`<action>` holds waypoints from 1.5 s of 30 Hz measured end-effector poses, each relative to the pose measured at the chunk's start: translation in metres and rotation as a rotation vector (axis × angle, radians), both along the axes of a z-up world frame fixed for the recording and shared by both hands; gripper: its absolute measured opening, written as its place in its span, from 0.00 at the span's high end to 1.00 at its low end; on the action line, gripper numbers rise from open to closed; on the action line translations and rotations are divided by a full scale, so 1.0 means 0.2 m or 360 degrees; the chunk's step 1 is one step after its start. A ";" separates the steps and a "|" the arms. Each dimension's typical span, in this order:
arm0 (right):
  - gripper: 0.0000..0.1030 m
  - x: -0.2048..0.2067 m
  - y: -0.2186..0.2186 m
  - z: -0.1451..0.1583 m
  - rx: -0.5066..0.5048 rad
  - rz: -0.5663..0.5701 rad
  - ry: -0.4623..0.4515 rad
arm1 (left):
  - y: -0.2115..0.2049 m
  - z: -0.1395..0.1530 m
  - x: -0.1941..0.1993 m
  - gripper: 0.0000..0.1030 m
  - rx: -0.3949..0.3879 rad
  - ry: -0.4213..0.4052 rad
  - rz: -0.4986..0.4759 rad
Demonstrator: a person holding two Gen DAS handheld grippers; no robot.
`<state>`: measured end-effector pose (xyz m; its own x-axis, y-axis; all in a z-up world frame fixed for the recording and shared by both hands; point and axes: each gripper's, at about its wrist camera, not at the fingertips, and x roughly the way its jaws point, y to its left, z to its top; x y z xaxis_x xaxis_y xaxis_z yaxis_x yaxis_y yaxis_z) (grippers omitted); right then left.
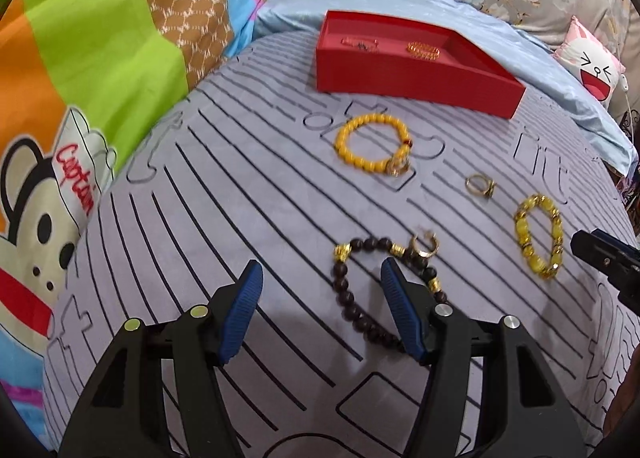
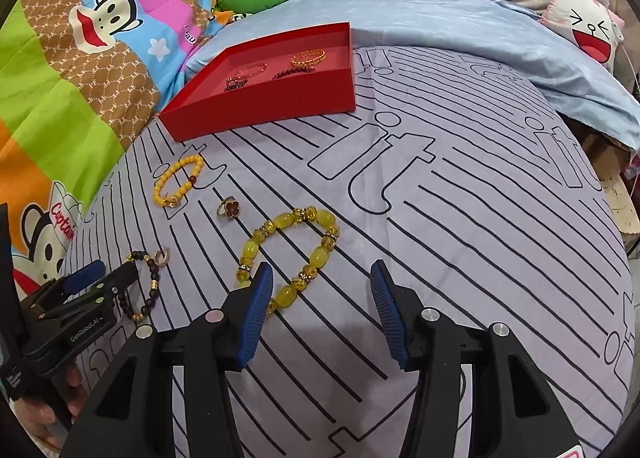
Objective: Organize jewelry
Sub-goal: 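Withdraw both tools and move them over the black and yellow bead bracelets, then grasp the black-and-gold bracelet with the left tool while the right tool grasps the yellow bracelet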
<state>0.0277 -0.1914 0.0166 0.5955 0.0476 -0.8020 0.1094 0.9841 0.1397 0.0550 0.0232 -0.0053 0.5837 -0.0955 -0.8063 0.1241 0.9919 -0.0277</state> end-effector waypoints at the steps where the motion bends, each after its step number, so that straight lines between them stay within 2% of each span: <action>1: 0.52 0.00 0.00 -0.01 -0.0011 -0.0003 0.0000 | -0.01 0.00 -0.01 0.43 0.0016 -0.0021 0.0003; 10: 0.52 0.08 0.03 -0.06 0.0005 -0.0012 0.0010 | -0.01 -0.01 -0.02 0.44 0.0028 -0.0071 0.0015; 21: 0.52 0.13 0.10 -0.09 -0.0138 -0.0010 -0.0020 | -0.04 -0.01 -0.02 0.57 0.0022 -0.0084 -0.0035; 27: 0.63 0.11 0.11 -0.09 -0.0206 -0.0014 -0.0035 | -0.06 0.00 -0.03 0.68 0.0012 -0.0090 -0.0075; 30: 0.74 0.10 0.09 -0.09 -0.0196 -0.0019 -0.0035 | -0.07 0.00 -0.03 0.75 0.0008 -0.0091 -0.0096; 34: 0.90 0.09 0.07 -0.09 -0.0169 -0.0015 -0.0023 | -0.08 0.00 -0.04 0.91 -0.0014 -0.0088 -0.0123; 45: 0.91 0.00 0.04 -0.03 -0.0056 -0.0011 -0.0027 | -0.04 0.04 -0.07 0.93 -0.0178 -0.0005 -0.0136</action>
<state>0.0281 -0.1830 0.0101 0.6093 0.0152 -0.7928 0.1143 0.9877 0.1068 0.0407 0.0153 0.0024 0.5721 -0.2343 -0.7860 0.2085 0.9684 -0.1369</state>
